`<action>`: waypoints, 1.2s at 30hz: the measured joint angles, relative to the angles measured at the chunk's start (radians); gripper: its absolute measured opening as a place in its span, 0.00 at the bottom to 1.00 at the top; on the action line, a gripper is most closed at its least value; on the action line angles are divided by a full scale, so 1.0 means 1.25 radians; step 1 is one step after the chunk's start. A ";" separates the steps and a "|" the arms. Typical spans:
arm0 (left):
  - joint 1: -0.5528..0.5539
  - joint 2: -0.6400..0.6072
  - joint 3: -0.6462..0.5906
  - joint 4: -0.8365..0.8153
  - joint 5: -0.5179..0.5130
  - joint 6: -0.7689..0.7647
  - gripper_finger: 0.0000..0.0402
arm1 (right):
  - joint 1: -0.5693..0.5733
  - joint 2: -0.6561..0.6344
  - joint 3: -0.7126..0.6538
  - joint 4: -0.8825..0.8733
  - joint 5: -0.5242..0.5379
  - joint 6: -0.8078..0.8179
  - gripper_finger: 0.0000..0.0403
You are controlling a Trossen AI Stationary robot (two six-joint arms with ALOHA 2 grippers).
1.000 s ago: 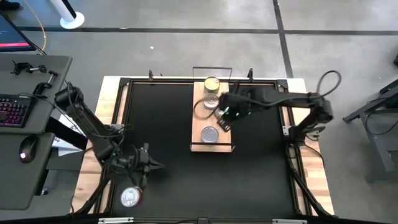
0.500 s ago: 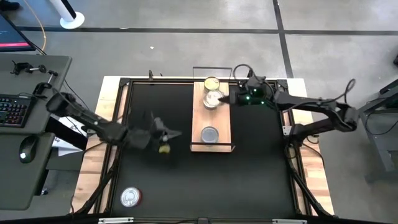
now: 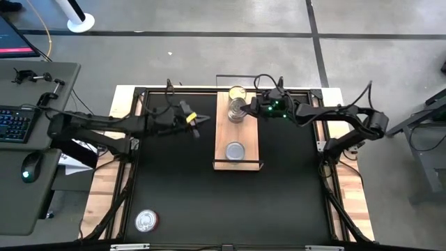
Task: Stack canned seafood by type on shelf
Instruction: Stack the blue-pink tuna can on top of the other blue-pink tuna can on the shelf
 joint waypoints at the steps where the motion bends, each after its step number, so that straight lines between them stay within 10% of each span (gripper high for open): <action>1: 0.017 0.002 0.000 0.000 0.021 0.011 0.00 | -0.001 0.007 0.000 -0.001 0.012 0.009 0.48; 15: 0.127 0.016 0.000 -0.007 0.225 0.113 0.00 | 0.036 0.089 0.000 0.122 0.077 0.122 0.48; 36: 0.133 0.016 0.000 -0.025 0.232 0.122 0.00 | 0.074 0.087 0.001 0.074 0.175 0.087 0.53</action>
